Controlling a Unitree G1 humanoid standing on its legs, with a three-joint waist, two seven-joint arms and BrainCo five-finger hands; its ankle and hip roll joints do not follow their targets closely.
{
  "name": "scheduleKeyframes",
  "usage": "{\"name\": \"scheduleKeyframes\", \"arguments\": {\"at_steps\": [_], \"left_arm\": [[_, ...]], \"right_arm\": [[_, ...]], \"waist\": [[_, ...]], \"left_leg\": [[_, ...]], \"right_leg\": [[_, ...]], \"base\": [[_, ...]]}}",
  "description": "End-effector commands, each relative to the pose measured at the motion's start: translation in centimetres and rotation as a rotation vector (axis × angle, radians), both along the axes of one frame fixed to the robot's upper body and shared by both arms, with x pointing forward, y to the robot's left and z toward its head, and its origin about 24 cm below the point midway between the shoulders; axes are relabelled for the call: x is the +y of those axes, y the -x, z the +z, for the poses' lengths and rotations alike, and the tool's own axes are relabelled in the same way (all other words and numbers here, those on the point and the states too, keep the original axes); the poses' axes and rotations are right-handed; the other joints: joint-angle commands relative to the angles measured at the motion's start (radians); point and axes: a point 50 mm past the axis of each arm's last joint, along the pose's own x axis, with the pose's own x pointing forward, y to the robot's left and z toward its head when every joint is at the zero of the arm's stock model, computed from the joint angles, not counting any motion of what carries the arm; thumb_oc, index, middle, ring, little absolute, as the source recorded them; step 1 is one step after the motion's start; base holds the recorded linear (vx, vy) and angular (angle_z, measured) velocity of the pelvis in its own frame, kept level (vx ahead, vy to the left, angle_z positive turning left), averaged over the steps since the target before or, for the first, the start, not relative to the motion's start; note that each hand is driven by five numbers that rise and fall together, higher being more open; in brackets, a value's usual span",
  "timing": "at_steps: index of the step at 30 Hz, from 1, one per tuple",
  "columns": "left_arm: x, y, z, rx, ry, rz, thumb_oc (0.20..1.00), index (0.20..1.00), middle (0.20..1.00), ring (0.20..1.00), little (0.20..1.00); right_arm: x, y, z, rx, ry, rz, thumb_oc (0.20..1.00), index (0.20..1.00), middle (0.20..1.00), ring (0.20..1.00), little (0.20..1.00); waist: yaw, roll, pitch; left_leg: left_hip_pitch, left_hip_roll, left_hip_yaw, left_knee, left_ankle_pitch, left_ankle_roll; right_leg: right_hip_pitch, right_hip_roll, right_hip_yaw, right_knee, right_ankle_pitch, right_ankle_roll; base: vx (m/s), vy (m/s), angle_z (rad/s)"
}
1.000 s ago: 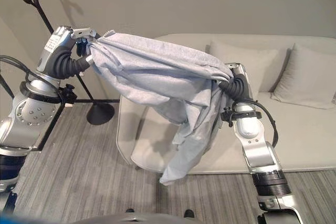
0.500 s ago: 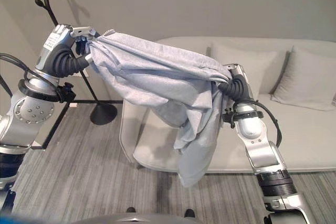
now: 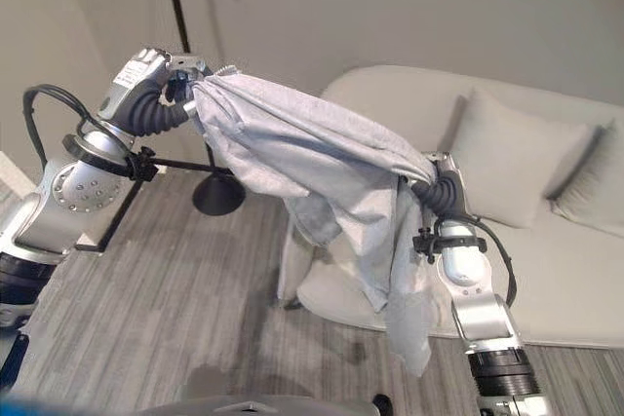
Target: Hang the clothes on the sofa on the clothes rack.
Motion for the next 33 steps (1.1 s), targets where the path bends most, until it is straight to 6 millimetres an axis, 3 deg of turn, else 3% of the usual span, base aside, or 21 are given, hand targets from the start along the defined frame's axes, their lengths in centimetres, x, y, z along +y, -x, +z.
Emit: {"name": "scheduleKeyframes", "arguments": {"at_steps": [1,2,3,4,5,9,14,18,22,24,28,30,31,33], "left_arm": [[0.2,1.5,3.1,-0.146,0.064,-0.027,0.200,0.200,0.200,0.200,0.200],[0.4,1.7,2.9,-0.138,0.060,-0.016,0.200,0.200,0.200,0.200,0.200],[0.5,1.8,2.6,-0.128,0.066,-0.012,0.200,0.200,0.200,0.200,0.200],[0.6,1.8,1.9,-0.107,0.088,-0.007,0.200,0.200,0.200,0.200,0.200],[0.6,1.8,1.9,-0.107,0.089,-0.005,0.200,0.200,0.200,0.200,0.200],[0.1,1.7,1.3,-0.105,0.097,-0.003,0.200,0.200,0.200,0.200,0.200],[-0.5,1.6,1.0,-0.094,0.084,-0.019,0.200,0.200,0.200,0.200,0.200],[-0.7,1.6,0.8,-0.083,0.093,-0.030,0.200,0.200,0.200,0.200,0.200],[-1.0,1.5,0.7,-0.077,0.102,-0.040,0.200,0.200,0.200,0.200,0.200],[-0.8,1.6,0.6,-0.067,0.112,-0.038,0.200,0.200,0.200,0.200,0.200],[-0.9,1.6,0.8,-0.065,0.116,-0.045,0.200,0.200,0.200,0.200,0.200],[-1.0,1.6,0.9,-0.066,0.121,-0.058,0.200,0.200,0.200,0.200,0.200],[-1.0,1.6,1.0,-0.065,0.134,-0.060,0.200,0.200,0.200,0.200,0.200],[-1.1,1.5,1.1,-0.066,0.141,-0.063,0.200,0.200,0.200,0.200,0.200]], "right_arm": [[-2.7,-0.5,5.9,-0.216,0.119,-0.072,0.200,0.200,0.200,0.200,0.200],[-2.4,-0.5,5.9,-0.215,0.122,-0.051,0.200,0.200,0.200,0.200,0.200],[-2.3,-0.6,5.8,-0.211,0.124,-0.044,0.200,0.200,0.200,0.200,0.200],[-1.9,-0.7,5.9,-0.210,0.137,-0.017,0.200,0.200,0.200,0.200,0.200],[-1.9,-0.7,6.0,-0.210,0.139,-0.015,0.200,0.200,0.200,0.200,0.200],[-2.1,-0.6,6.3,-0.229,0.152,-0.029,0.200,0.200,0.200,0.200,0.200],[-2.4,-0.2,6.3,-0.237,0.157,-0.043,0.200,0.200,0.200,0.200,0.200],[-2.6,0.1,6.6,-0.251,0.162,-0.048,0.200,0.200,0.200,0.200,0.200],[-2.8,0.5,6.7,-0.253,0.169,-0.042,0.200,0.200,0.200,0.200,0.200],[-2.8,0.8,6.8,-0.255,0.166,-0.029,0.200,0.200,0.200,0.200,0.200],[-2.8,0.9,7.2,-0.267,0.163,-0.016,0.200,0.200,0.200,0.200,0.200],[-3.0,0.9,7.3,-0.270,0.165,-0.019,0.200,0.200,0.200,0.200,0.200],[-3.1,1.1,7.4,-0.276,0.162,-0.024,0.200,0.200,0.200,0.200,0.200],[-3.3,1.1,7.5,-0.281,0.155,-0.035,0.200,0.200,0.200,0.200,0.200]], "waist": [[-0.021,0.078,-0.027],[-0.017,0.080,-0.035],[-0.022,0.086,-0.031],[-0.042,0.095,-0.007],[-0.040,0.097,-0.006],[-0.075,0.090,0.037],[-0.095,0.088,0.026],[-0.105,0.091,-0.004],[-0.125,0.102,-0.039],[-0.132,0.126,-0.061],[-0.136,0.140,-0.065],[-0.136,0.132,-0.052],[-0.135,0.120,-0.039],[-0.135,0.112,-0.024]], "left_leg": [[0.192,0.070,-0.083,-0.373,0.130,-0.016],[0.234,0.006,-0.064,-0.413,0.136,0.023],[0.268,-0.008,-0.054,-0.445,0.141,0.035],[0.337,-0.068,-0.051,-0.486,0.136,0.066],[0.342,-0.066,-0.049,-0.489,0.135,0.066],[0.415,-0.138,-0.075,-0.483,0.089,0.094],[0.459,-0.151,-0.088,-0.489,0.054,0.094],[0.493,-0.147,-0.088,-0.505,0.035,0.095],[0.525,-0.114,-0.100,-0.509,0.010,0.075],[0.539,-0.069,-0.096,-0.471,0.013,0.051],[0.486,-0.038,-0.065,-0.287,0.086,-0.015],[0.426,-0.029,-0.048,-0.142,0.141,-0.043],[0.385,-0.027,-0.033,-0.057,0.197,-0.055],[0.328,-0.011,-0.006,0.069,0.215,-0.046]], "right_leg": [[0.060,0.101,0.071,-0.006,-0.171,0.144],[0.051,0.164,0.029,0.020,-0.231,0.121],[0.033,0.213,0.031,0.032,-0.283,0.102],[-0.049,0.356,0.063,0.012,-0.347,0.081],[-0.048,0.358,0.065,0.014,-0.349,0.081],[-0.133,0.454,0.033,-0.106,-0.292,0.096],[-0.119,0.443,-0.037,-0.177,-0.272,0.108],[-0.104,0.443,-0.037,-0.173,-0.241,0.096],[-0.085,0.453,-0.035,-0.167,-0.245,0.076],[-0.060,0.477,-0.044,-0.157,-0.283,0.060],[0.006,0.487,-0.062,-0.161,-0.330,0.032],[0.049,0.487,-0.063,-0.167,-0.354,0.009],[0.069,0.482,-0.060,-0.168,-0.360,-0.007],[0.102,0.486,-0.058,-0.173,-0.380,-0.021]], "base": [[0.18,0.728,0.67],[0.19,0.669,0.38],[0.37,0.870,-0.57],[0.27,0.483,-0.78],[0.25,0.436,-0.55],[0.24,0.185,-0.12],[0.22,-0.003,0.34],[0.20,-0.048,0.41],[0.32,-0.144,0.09],[0.28,-0.139,0.07],[0.19,-0.093,0.09],[0.14,-0.093,0.07],[0.09,-0.082,0.12],[0.08,-0.082,0.12]]}}
